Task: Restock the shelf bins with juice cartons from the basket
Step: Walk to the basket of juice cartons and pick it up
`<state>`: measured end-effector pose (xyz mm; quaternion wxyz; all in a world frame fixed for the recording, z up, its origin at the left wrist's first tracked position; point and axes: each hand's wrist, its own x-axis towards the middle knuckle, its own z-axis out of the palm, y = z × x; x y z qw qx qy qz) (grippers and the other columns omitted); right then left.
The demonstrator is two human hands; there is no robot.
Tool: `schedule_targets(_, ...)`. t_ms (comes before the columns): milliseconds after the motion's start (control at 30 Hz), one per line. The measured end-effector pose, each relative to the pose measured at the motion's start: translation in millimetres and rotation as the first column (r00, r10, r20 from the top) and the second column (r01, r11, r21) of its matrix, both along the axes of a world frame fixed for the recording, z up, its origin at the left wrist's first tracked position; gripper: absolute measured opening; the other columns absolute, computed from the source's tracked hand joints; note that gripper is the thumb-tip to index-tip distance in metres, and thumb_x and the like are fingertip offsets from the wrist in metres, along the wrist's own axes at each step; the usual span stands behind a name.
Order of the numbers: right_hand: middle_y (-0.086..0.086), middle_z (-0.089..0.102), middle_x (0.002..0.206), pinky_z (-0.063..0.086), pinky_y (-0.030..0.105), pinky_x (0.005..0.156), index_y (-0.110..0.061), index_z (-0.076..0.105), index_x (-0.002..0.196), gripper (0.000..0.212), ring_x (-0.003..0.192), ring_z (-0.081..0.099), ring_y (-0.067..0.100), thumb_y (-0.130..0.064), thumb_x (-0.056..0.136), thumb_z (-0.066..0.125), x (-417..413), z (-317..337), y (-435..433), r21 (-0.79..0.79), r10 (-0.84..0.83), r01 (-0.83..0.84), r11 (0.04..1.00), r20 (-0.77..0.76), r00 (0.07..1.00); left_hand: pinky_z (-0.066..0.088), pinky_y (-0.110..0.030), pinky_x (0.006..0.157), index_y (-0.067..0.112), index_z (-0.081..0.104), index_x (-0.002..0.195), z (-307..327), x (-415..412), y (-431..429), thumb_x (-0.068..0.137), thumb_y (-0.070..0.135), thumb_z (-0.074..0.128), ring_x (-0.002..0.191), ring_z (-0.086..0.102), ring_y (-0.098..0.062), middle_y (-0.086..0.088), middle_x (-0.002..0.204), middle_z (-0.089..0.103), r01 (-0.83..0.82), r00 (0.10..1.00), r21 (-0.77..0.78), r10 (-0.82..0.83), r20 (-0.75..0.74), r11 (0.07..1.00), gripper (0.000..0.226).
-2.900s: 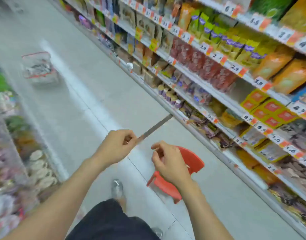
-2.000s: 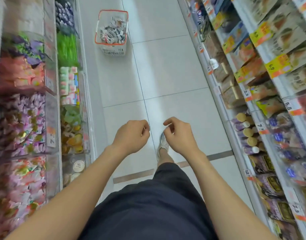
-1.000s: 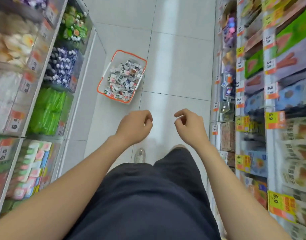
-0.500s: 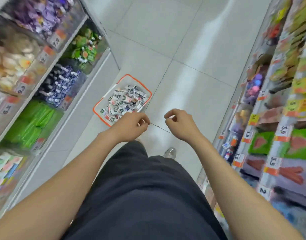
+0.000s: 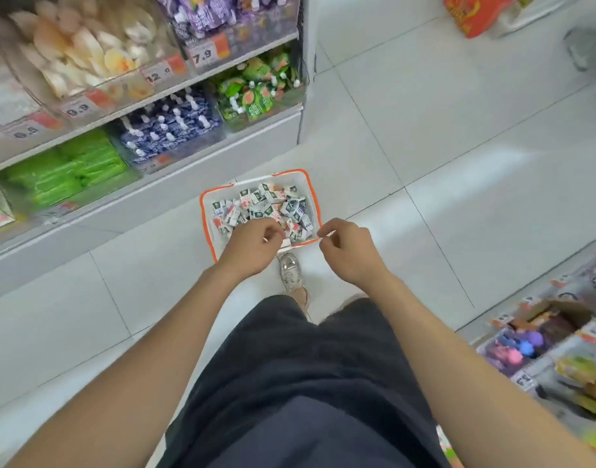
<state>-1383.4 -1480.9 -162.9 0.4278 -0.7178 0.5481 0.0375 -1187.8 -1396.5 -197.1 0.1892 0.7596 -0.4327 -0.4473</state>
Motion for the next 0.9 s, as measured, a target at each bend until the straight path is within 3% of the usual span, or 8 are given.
schedule_targets(67,-0.001,0.063,0.059,0.054,0.036,0.067,-0.017,0.070,0.105,0.021,0.064,0.061,0.022,-0.016,0.094,0.052,11,-17,-30,0.007,0.065,-0.065,0.998,-0.013,0.998,0.052,-0.029,0.091,0.019,0.076,0.107,-18,4,-24,0.101,0.019,0.056,0.100,0.066,-0.012,0.007,0.110,0.074,-0.067,0.997,0.031,0.068,-0.021,0.997,0.021)
schedule_targets(200,-0.001,0.064,0.062,0.058,0.041,0.071,-0.022,0.070,0.103,0.022,0.068,0.065,0.026,-0.024,0.090,0.052,41,-80,-80,0.077,0.183,-0.179,0.981,-0.043,0.982,0.056,-0.033,0.076,0.024,0.069,0.113,-74,11,-63,0.100,0.019,0.056,0.087,0.069,-0.017,0.003,0.102,0.073,-0.190,0.980,0.097,0.194,-0.032,0.977,0.020)
schedule_targets(333,-0.002,0.063,0.065,0.058,0.043,0.073,-0.018,0.069,0.100,0.022,0.075,0.067,0.033,-0.023,0.089,0.051,61,-192,-120,0.128,0.336,-0.323,0.938,-0.098,0.937,0.058,-0.039,0.082,0.020,0.067,0.116,-168,10,-86,0.101,0.019,0.056,0.088,0.070,-0.023,-0.002,0.101,0.074,-0.276,0.959,0.179,0.283,-0.014,0.944,0.018)
schedule_targets(467,0.014,0.071,0.102,0.055,0.039,0.080,-0.011,0.065,0.105,0.021,0.096,0.066,0.038,-0.023,0.096,0.050,52,-327,-158,0.222,0.495,-0.446,0.867,-0.296,0.817,0.058,-0.041,0.085,0.019,0.068,0.112,-278,-13,-98,0.100,0.021,0.056,0.091,0.069,-0.023,-0.002,0.107,0.073,-0.395,0.913,0.285,0.408,0.014,0.873,0.017)
schedule_targets(667,0.014,0.058,0.096,0.036,0.031,0.073,-0.008,0.053,0.090,0.024,0.090,0.056,0.036,-0.030,0.085,0.044,30,-486,-193,0.367,0.415,-0.267,0.891,-0.422,0.806,0.049,-0.049,0.103,0.018,0.059,0.134,-426,-56,-114,0.098,0.022,0.054,0.119,0.059,-0.028,-0.007,0.132,0.061,-0.337,0.927,0.398,0.375,-0.021,0.853,0.036)
schedule_targets(800,0.009,0.052,0.110,0.041,0.033,0.080,-0.003,0.046,0.124,0.032,0.099,0.052,0.031,-0.017,0.097,0.054,30,-546,-201,0.426,0.165,0.047,0.903,-0.446,0.880,0.049,-0.047,0.102,0.018,0.057,0.136,-485,-67,-126,0.097,0.020,0.053,0.122,0.058,-0.028,-0.009,0.133,0.061,-0.338,0.924,0.406,0.380,-0.025,0.849,0.039)
schedule_targets(900,0.009,0.061,0.121,0.054,0.044,0.089,-0.012,0.048,0.135,0.051,0.110,0.060,0.033,-0.021,0.086,0.055,39,-569,-200,0.497,0.062,0.167,0.852,-0.413,0.909,0.049,-0.046,0.102,0.017,0.058,0.136,-506,-66,-130,0.098,0.018,0.053,0.122,0.057,-0.026,-0.007,0.133,0.061,-0.357,0.917,0.415,0.399,-0.018,0.837,0.038)
